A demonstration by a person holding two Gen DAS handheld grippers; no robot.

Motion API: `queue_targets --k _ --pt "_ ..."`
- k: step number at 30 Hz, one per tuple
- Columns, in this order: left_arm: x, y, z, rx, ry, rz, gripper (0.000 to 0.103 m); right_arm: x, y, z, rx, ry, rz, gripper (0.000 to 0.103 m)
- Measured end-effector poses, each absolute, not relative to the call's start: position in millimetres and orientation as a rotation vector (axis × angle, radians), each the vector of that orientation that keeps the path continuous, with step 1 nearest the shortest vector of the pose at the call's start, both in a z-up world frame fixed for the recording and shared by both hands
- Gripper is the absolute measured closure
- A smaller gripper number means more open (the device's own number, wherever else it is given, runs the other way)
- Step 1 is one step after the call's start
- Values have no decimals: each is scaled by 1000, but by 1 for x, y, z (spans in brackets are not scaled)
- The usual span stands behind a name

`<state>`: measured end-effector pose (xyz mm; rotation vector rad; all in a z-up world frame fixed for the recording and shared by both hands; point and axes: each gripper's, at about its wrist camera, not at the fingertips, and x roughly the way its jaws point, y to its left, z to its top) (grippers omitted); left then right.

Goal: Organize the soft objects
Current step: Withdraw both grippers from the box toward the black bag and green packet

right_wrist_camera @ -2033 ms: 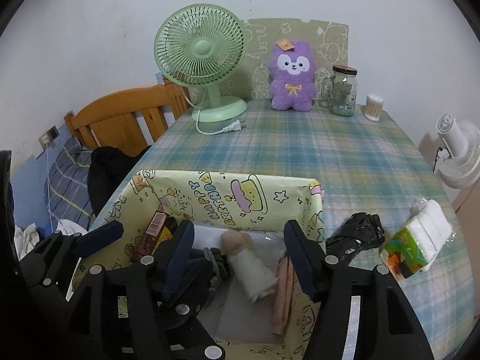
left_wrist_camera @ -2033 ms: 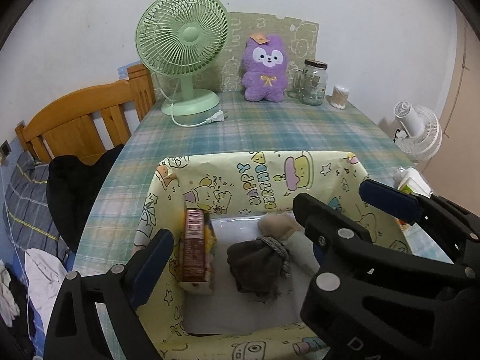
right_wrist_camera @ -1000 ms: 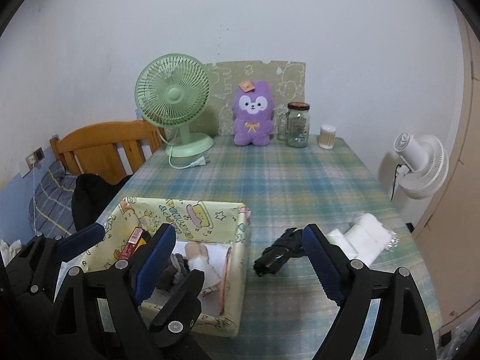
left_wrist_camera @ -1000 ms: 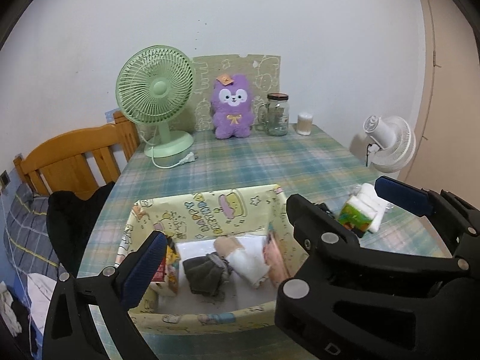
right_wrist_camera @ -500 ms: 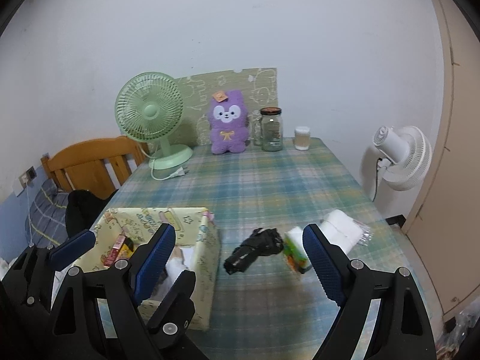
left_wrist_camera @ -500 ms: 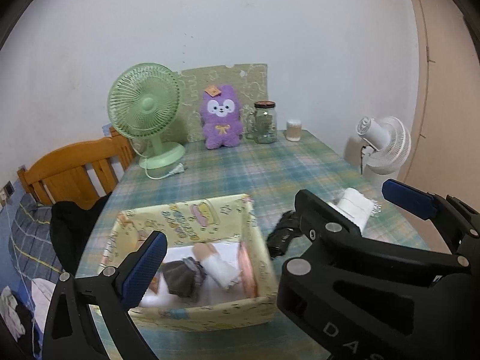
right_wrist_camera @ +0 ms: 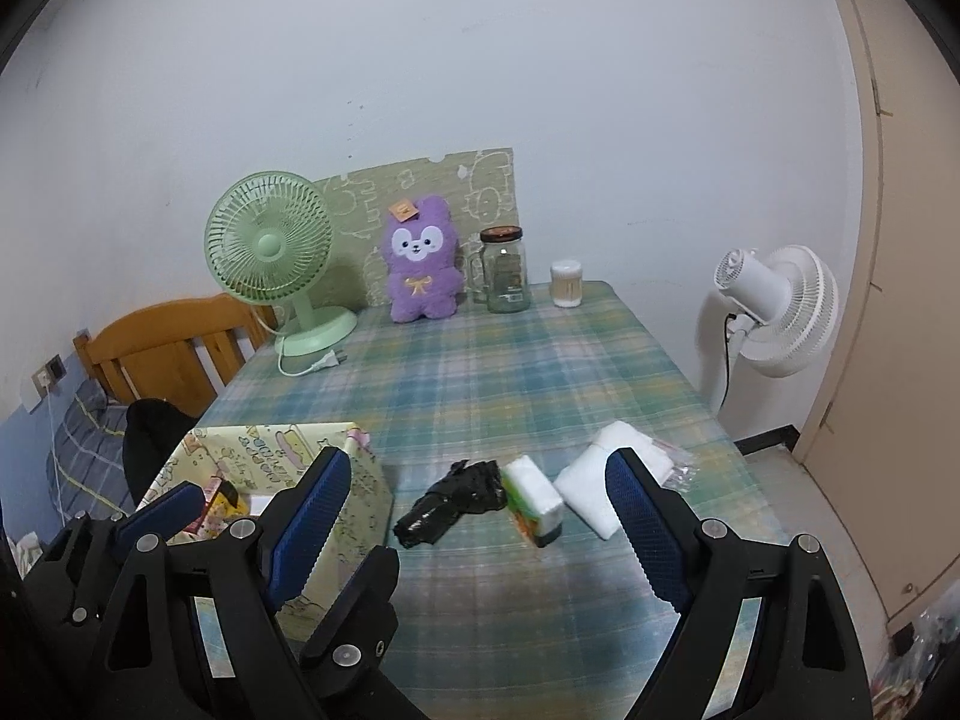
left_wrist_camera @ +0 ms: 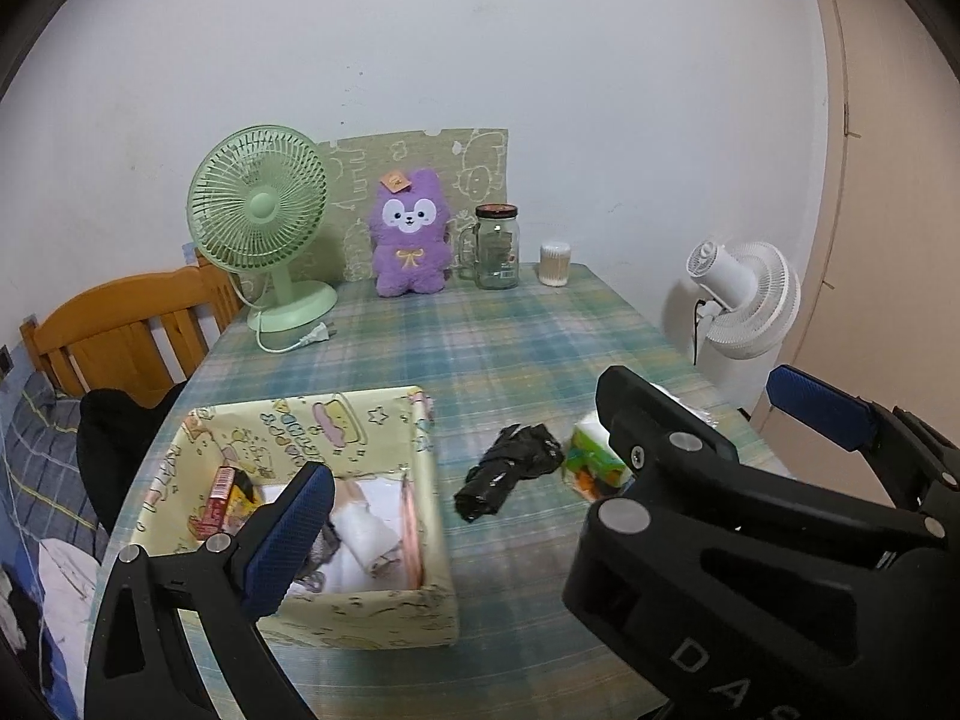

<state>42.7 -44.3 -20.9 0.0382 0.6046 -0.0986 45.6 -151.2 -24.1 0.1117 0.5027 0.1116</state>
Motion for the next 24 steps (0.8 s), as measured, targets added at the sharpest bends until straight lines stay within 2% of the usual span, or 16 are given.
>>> queue_targets --k 7,9,15,24 --pt "42 -64 -20 37 598 -113 1 44 -172 -25 113 498 106 13" --pt "41 -68 -21 28 594 -120 1 44 -176 -25 96 496 109 6" --pt "43 -82 -23 14 595 -140 1 42 -190 -26 60 473 100 1" --pt "51 -100 -42 10 618 -146 4 52 -211 -46 76 501 96 0"
